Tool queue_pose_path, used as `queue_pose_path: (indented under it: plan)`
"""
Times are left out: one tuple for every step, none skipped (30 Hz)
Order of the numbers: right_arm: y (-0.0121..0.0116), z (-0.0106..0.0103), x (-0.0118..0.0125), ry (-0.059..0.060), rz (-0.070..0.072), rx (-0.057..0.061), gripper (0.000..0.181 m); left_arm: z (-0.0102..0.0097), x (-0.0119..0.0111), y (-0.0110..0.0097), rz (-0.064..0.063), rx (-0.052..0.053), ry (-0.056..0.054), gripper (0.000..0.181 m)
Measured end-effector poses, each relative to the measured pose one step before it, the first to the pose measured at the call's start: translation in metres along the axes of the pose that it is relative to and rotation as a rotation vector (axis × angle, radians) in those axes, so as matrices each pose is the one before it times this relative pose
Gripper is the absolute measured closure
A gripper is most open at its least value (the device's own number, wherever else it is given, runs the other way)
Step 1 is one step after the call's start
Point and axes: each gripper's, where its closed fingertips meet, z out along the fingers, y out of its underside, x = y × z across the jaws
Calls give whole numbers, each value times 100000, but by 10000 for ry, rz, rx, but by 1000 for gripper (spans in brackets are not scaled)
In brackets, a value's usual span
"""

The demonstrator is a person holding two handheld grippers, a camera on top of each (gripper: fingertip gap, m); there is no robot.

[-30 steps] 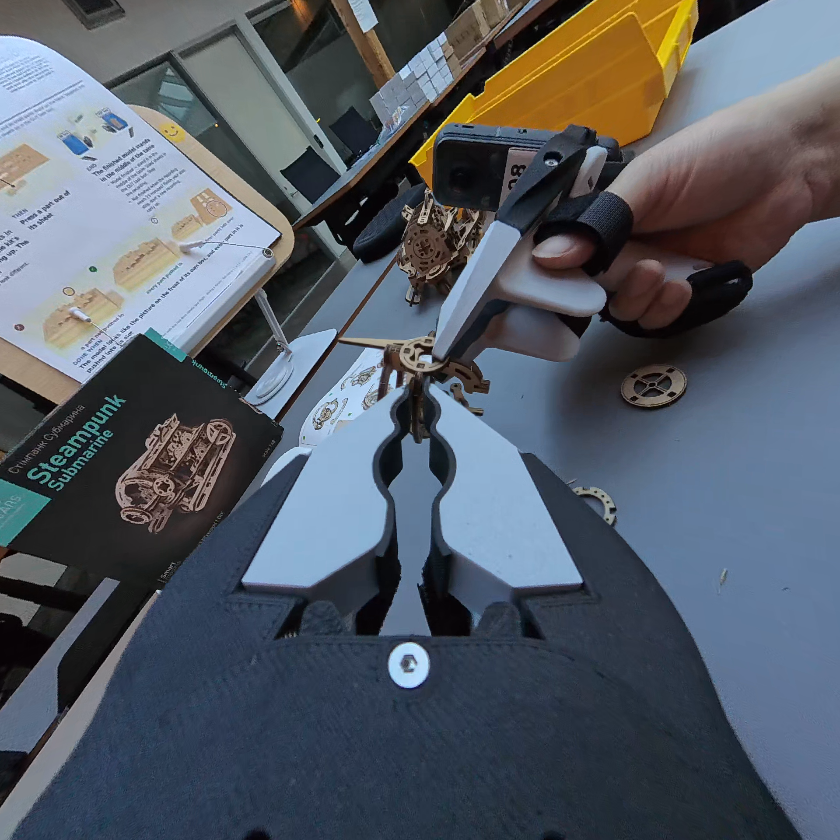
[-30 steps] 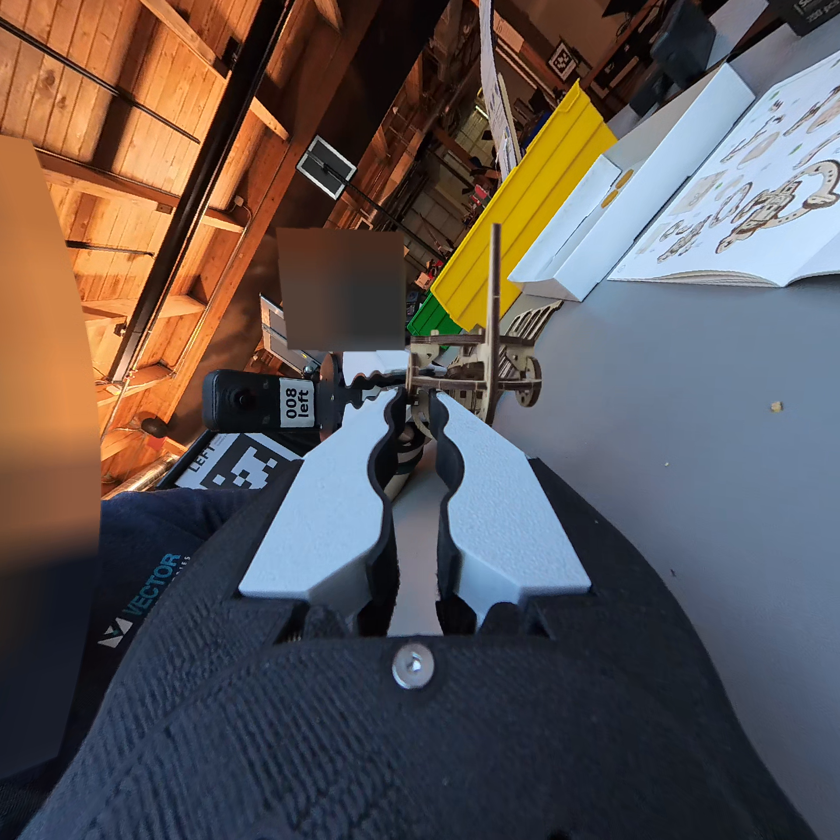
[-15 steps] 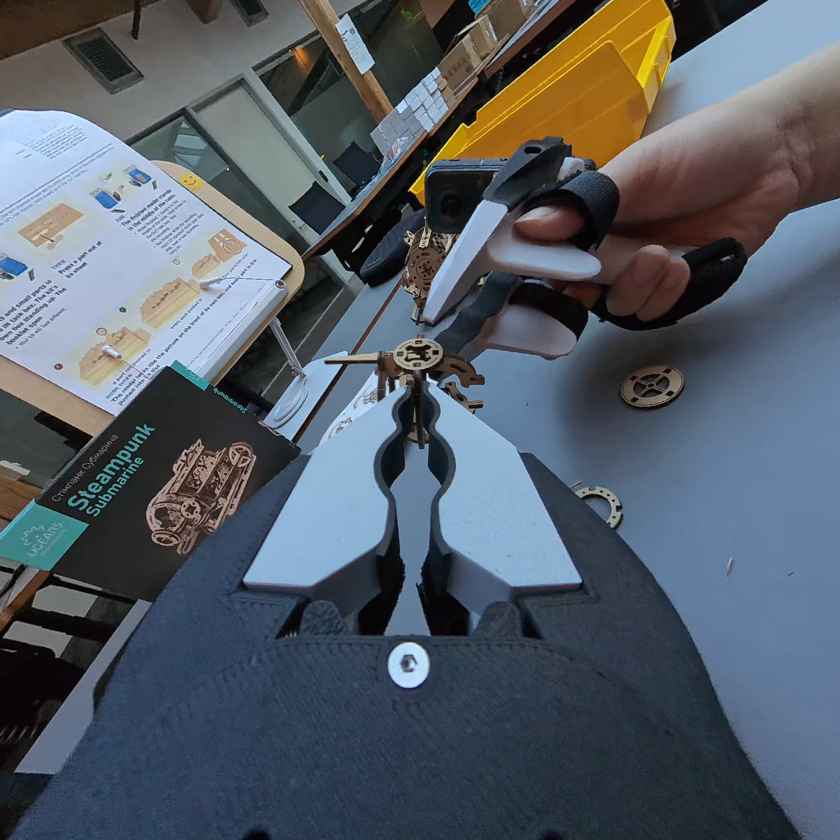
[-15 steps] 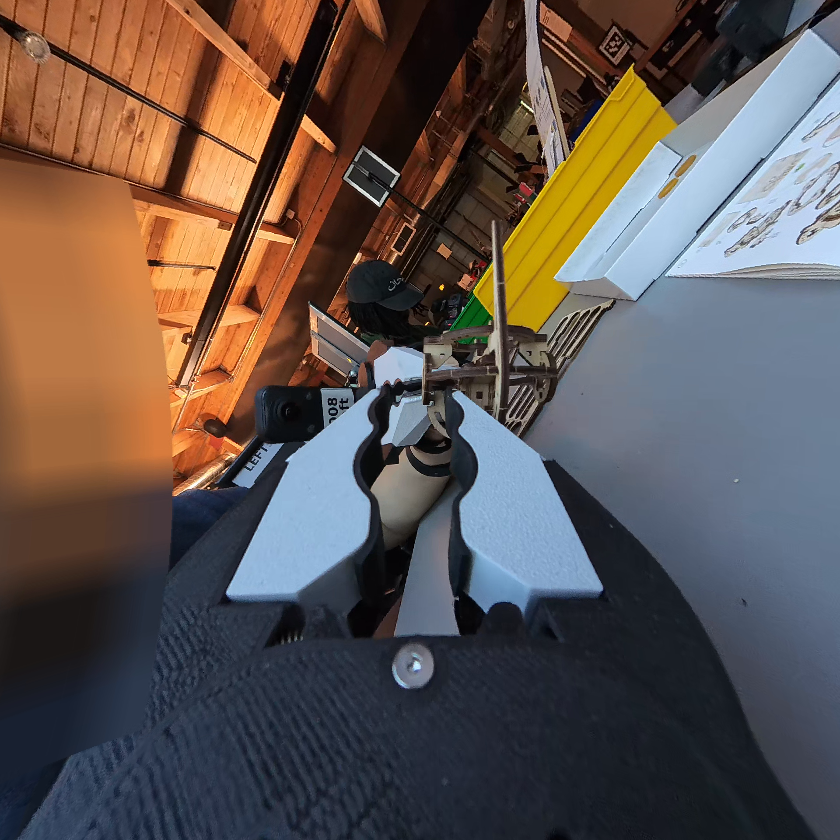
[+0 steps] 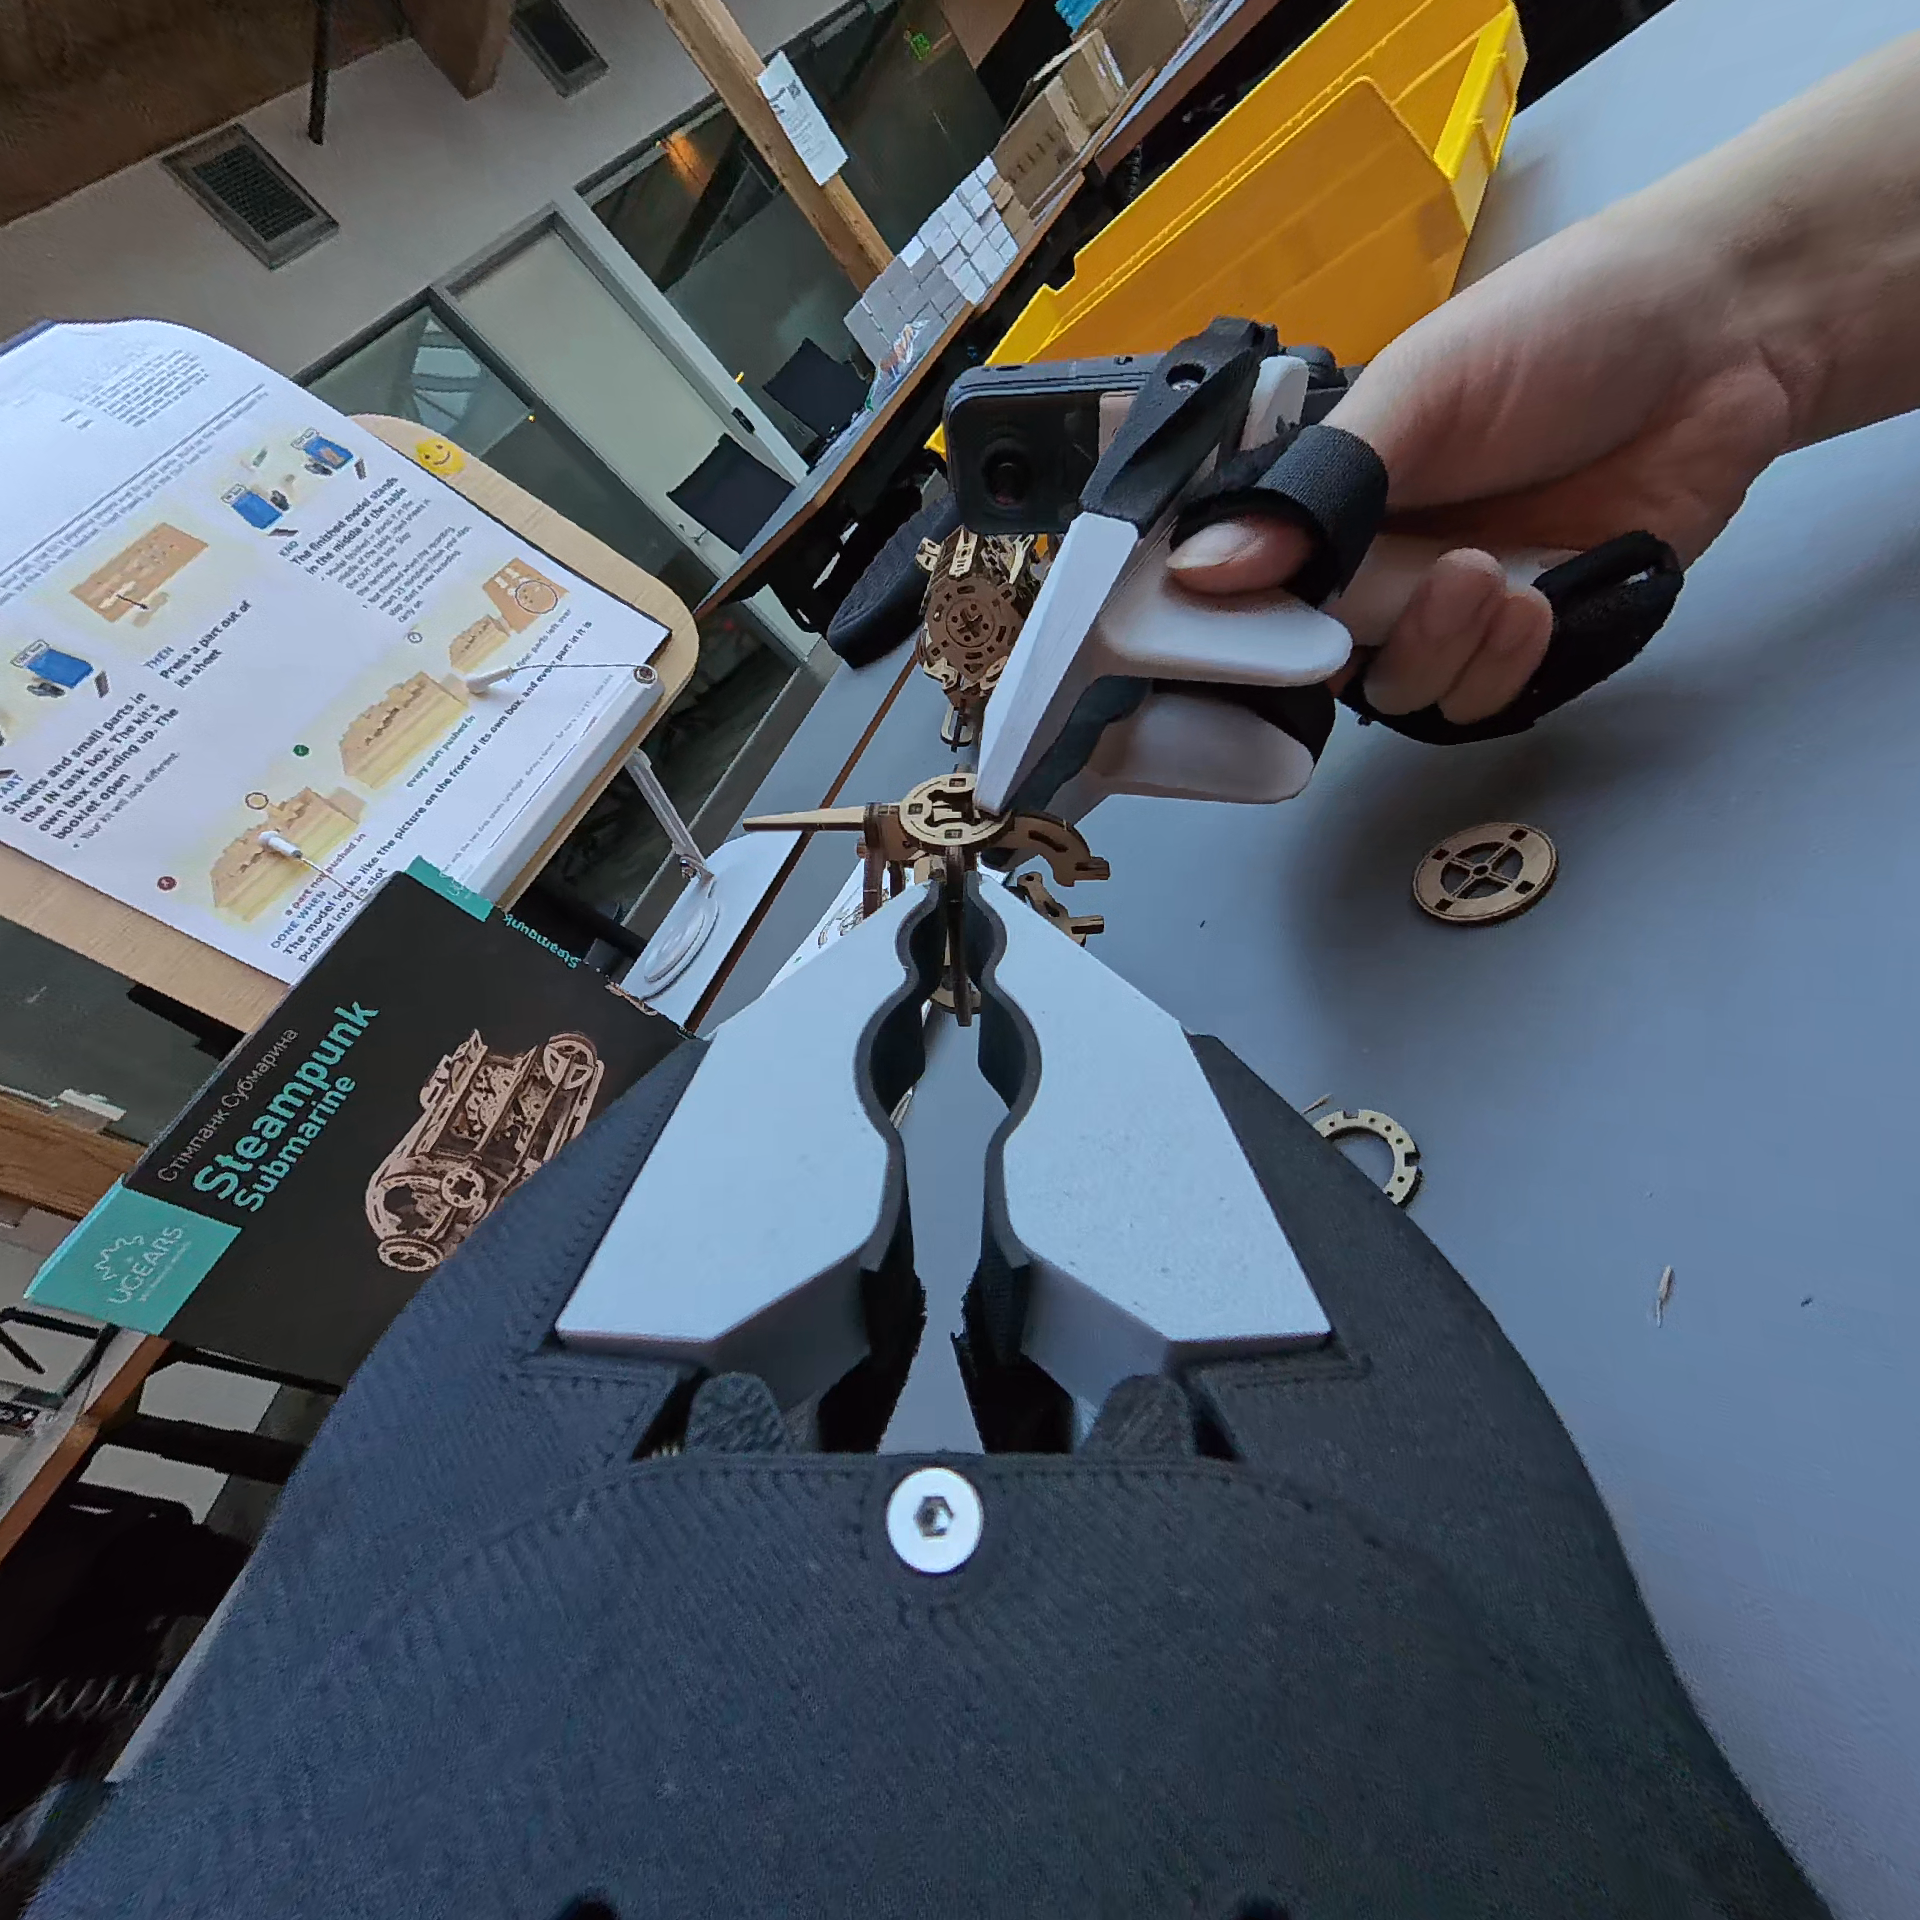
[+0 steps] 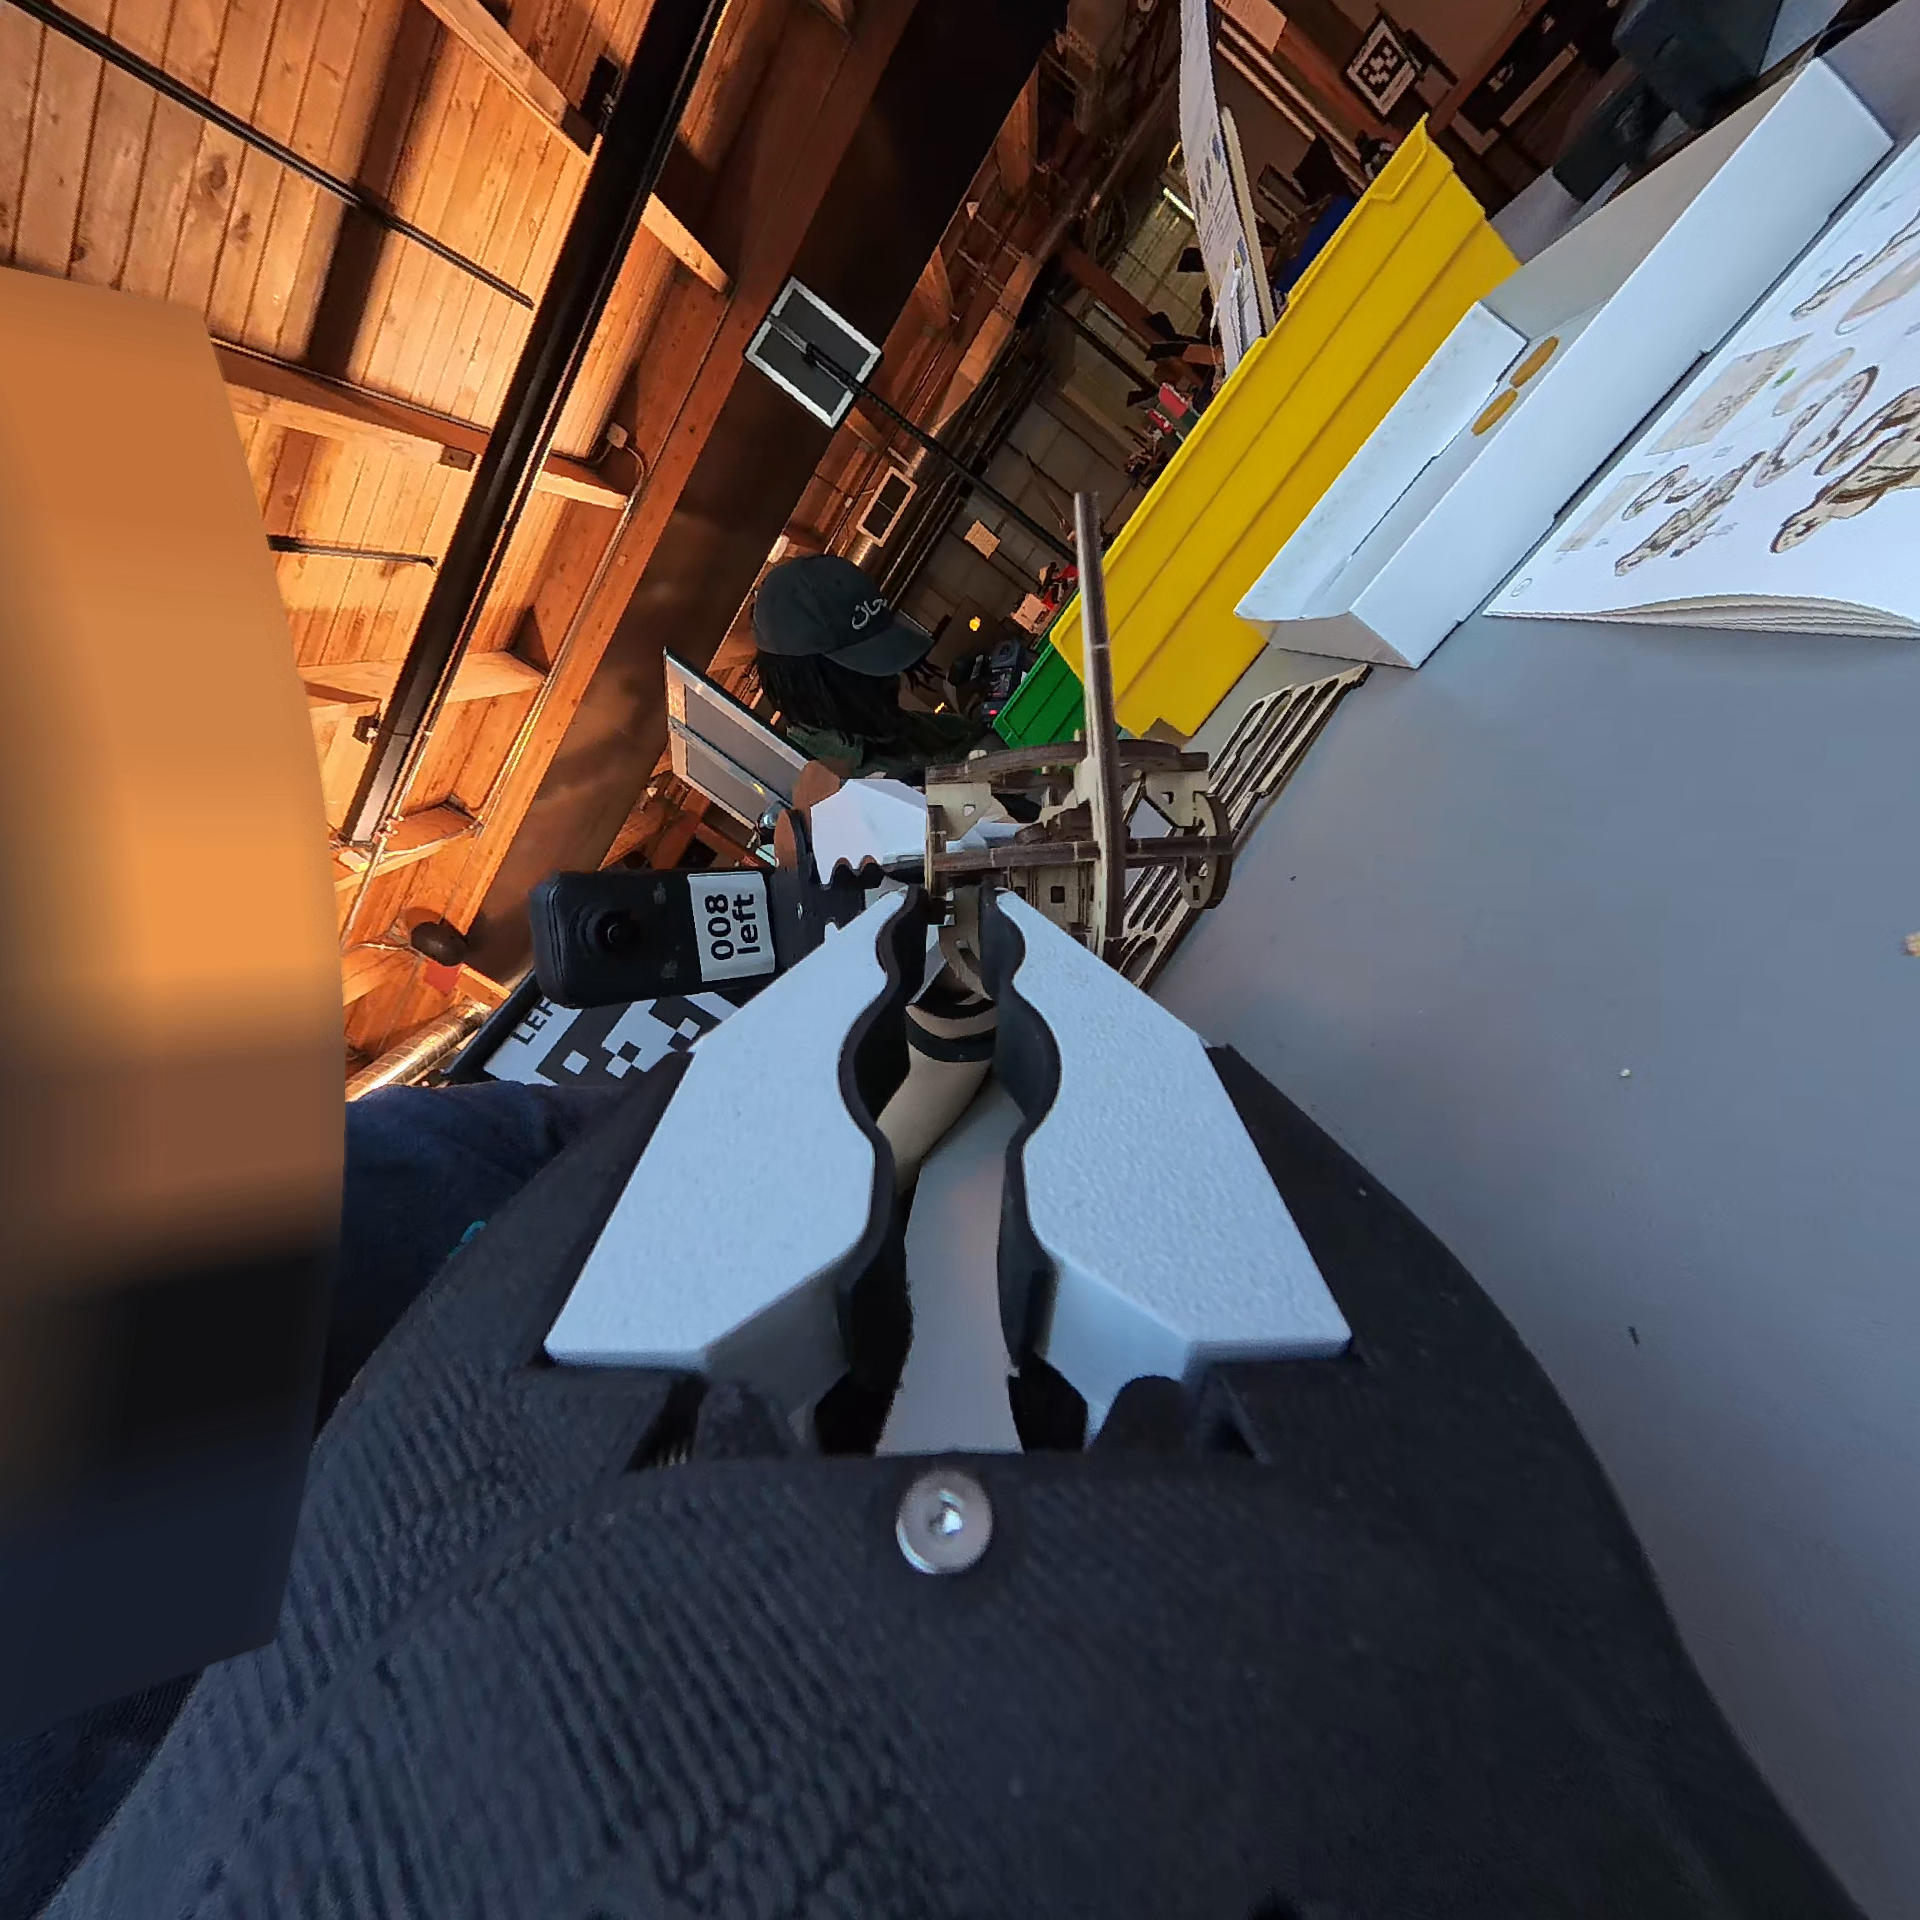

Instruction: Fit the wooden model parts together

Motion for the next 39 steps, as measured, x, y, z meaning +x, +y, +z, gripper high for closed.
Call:
queue_pose_path:
  plan:
    - [37, -51, -58, -10, -70, -49, 174, -2, 51, -92, 25, 28, 3, 181]
    - [6, -58, -56, 12, -100, -20, 174, 1, 23, -105, 18, 23, -14, 181]
    - [-2, -37, -91, -18, -83, 4, 174, 6, -2, -118, 22, 26, -37, 181]
    - [-1, -23, -95, -32, -12, 3, 174, -17, -6, -104, 40, 24, -34, 181]
    - [32, -4, -86, -31, -28, -11, 174, -23, -3, -88, 42, 19, -24, 181]
    - [44, -11, -94, -13, -64, -34, 174, -41, 2, -90, 18, 22, -10, 181]
    - [29, 8, -124, -11, -78, -29, 175, -27, -27, -107, 4, 40, -20, 181]
    - [32, 8, -106, -8, -87, -28, 175, -38, -34, -90, 19, 29, -27, 180]
    - [-14, 13, -50, -14, -16, 14, 175, -25, -23, -60, 41, 1, -24, 181]
    - [15, 6, -65, -56, 18, 22, 175, -15, -23, -56, 38, 6, -25, 180]
    - [1, 5, -15, -28, 21, 21, 175, -8, -6, -18, 20, -3, -22, 180]
    - [-8, -4, 38, -8, -9, 21, 175, 15, -2, 35, 20, -27, -12, 180]
    - [-4, -9, 65, 18, -28, 5, 175, 25, 5, 52, 21, -33, -9, 181]
    - [-36, -4, 87, 67, -108, 5, 175, 39, -10, 83, 7, -39, -19, 180]
    - [-66, 25, 16, 69, -163, 34, 175, 15, -35, 22, 7, -15, -40, 180]
    - [5, 12, -62, -27, -35, -4, 175, -28, -34, -45, 21, 18, -21, 180]
    - [-3, 15, -93, -81, 53, 1, 175, -52, -25, -92, 12, 39, -6, 180]
    - [20, -11, -58, -58, 84, 24, 175, -23, -9, -71, -9, 26, -9, 181]
    - [10, -29, -55, -65, 19, 20, 175, -7, 18, -59, 5, 20, -10, 181]
    - [-10, -48, 1, -5, 22, 9, 175, 10, 18, -28, 29, -4, -18, 181]
    - [-15, -20, 41, 42, -38, 29, 176, 34, 12, 34, 32, -32, -31, 181]
    - [6, -5, -10, 16, -85, 14, 175, 3, -6, 4, 34, -2, -37, 181]
    - [10, 7, -33, 9, -86, -5, 175, -26, -15, -33, 30, 11, -32, 181]
    - [-49, 35, -77, -11, -43, 36, 175, -27, -64, -54, 5, 20, -45, 181]
    - [-80, 50, -109, -83, -51, 51, 175, -43, -114, -120, -36, 48, -61, 181]
    - [-163, 71, -142, -133, 26, 89, 175, -47, -148, -151, -66, 60, -69, 180]
    - [-152, 71, -238, -219, 126, 110, 174, -74, -158, -203, -44, 77, -67, 181]
    - [-99, 45, -345, -260, -7, 52, 174, -87, -133, -207, 5, 75, -71, 181]
    - [-175, 60, -243, -119, -42, 89, 174, -73, -146, -216, -3, 65, -109, 181]
    - [-106, 102, -314, -132, -82, 58, 171, -58, -183, -192, -57, 55, -123, 181]
    - [-218, 61, -361, -197, 57, 126, 167, -50, -127, -146, -73, 40, -70, 181]
    - [-128, 15, -214, -150, 127, 75, 165, -52, -74, -148, -86, 66, -11, 181]
    - [-123, -3, -27, -69, 185, 111, 166, -42, -57, -72, -84, 32, -6, 181]
    - [-181, -14, -54, -124, 284, 177, 164, -3, -37, -3, -24, 13, -16, 181]
    - [-21, -12, 0, -118, 281, 74, 166, -9, -3, -12, 42, 13, -8, 181]
    - [10, -15, 89, -46, 240, 34, 167, -26, 23, -6, 64, 5, -4, 181]
    - [-11, -9, 114, 20, 122, 31, 168, 1, 38, -4, 61, -3, -12, 181]
    - [-45, -30, 126, 68, 3, 37, 169, 16, 49, 32, 63, -21, -6, 181]
    - [47, -26, 163, 114, 4, -30, 171, 20, 47, 32, 64, -23, 2, 181]
